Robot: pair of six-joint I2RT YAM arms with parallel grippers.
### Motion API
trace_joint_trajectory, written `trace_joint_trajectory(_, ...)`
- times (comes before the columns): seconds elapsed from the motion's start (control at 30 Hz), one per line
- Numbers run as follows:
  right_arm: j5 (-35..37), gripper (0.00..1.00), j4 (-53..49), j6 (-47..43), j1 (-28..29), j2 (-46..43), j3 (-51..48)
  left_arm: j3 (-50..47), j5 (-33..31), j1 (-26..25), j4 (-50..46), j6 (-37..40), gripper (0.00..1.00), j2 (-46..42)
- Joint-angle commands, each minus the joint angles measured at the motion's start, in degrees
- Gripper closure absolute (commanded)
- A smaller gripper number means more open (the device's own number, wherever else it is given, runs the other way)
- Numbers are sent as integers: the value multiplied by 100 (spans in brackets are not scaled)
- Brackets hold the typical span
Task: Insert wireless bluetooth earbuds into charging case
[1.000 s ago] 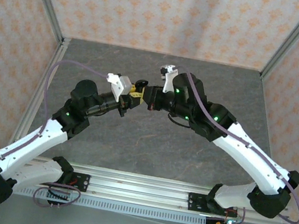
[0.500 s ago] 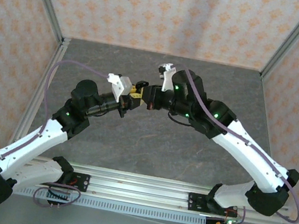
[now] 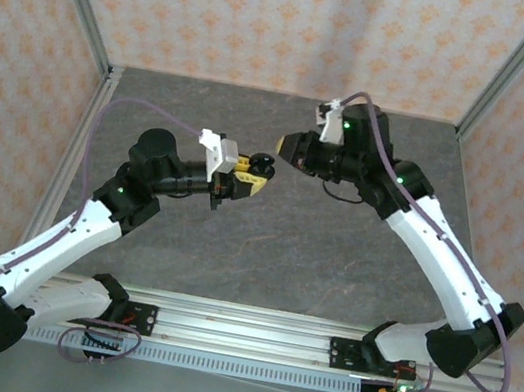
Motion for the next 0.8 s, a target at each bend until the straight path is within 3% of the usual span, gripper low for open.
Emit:
trace_joint_trajectory(0.0,-1193,85,831,525,7,18,-290,323,293,-37,-218,150,100,122)
trace_joint_trajectory(0.27,-1415,86,1166,306,7,-495,-741,418,75,-42,-169,-204,100,421)
trace_joint_trajectory(0.57,-461,83,454,-782,7,-957,-611,397,157,-43,-24,-483,100,579)
trace_joint_trajectory(0.77,-773,82,917,-822,12,-957,-634,391,203,-44,-191,-445,100,514)
